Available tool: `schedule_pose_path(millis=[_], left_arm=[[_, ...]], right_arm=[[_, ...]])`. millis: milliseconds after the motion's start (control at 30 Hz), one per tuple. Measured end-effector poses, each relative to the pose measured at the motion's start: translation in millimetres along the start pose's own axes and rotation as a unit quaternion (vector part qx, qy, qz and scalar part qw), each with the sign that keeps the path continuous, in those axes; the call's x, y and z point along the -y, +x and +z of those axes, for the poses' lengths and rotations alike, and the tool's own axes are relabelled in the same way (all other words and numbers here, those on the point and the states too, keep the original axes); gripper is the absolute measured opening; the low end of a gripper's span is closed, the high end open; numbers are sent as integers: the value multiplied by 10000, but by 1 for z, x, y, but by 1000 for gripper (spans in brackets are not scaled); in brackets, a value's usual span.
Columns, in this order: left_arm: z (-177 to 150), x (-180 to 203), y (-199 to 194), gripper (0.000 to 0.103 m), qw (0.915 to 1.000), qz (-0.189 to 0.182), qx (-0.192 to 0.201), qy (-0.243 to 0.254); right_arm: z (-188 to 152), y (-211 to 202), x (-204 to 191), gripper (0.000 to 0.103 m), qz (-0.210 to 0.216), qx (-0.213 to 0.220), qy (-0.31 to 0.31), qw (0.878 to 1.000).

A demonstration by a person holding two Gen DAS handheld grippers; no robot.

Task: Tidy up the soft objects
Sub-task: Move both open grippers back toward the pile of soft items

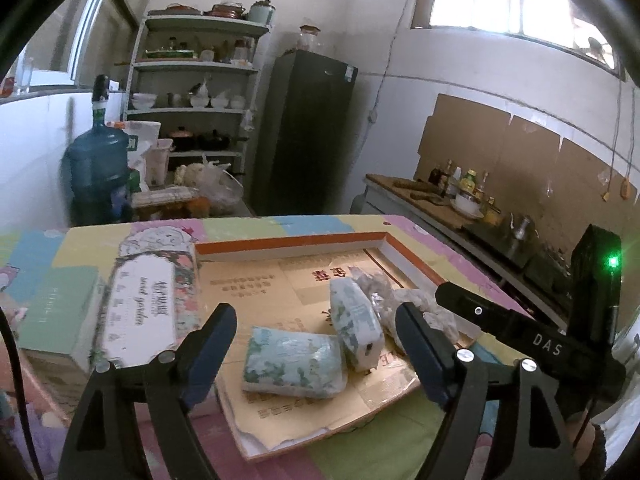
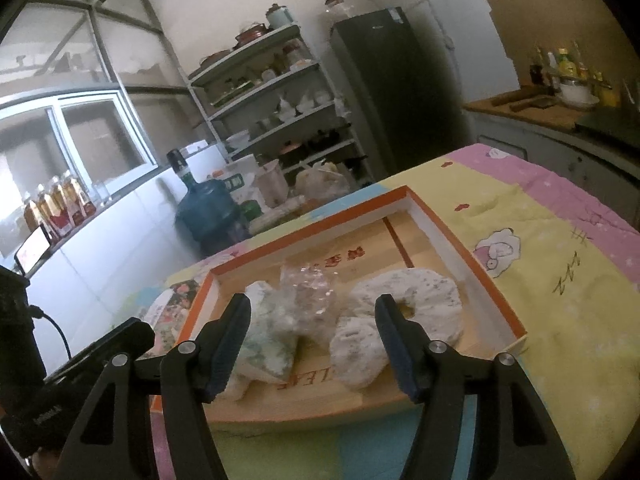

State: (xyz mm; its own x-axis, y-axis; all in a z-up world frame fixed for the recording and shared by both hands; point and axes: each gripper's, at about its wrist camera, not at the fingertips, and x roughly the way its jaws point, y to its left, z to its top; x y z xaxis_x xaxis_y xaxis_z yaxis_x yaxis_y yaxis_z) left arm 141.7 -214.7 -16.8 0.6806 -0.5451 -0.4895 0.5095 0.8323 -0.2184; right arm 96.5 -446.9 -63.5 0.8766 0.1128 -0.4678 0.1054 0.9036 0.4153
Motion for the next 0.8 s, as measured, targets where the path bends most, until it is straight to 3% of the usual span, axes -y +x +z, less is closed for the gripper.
schedule_pose_path(millis=[433,800], left_arm=[[-3,-20,-53,82,9978,115,639,-166],[-12,-34,-81,82,9968,248,732,-216]], right_arm=[[-6,-17,-33,66,141,122,-181,9997],[-15,-28,-65,66,306,157,-422,9985]])
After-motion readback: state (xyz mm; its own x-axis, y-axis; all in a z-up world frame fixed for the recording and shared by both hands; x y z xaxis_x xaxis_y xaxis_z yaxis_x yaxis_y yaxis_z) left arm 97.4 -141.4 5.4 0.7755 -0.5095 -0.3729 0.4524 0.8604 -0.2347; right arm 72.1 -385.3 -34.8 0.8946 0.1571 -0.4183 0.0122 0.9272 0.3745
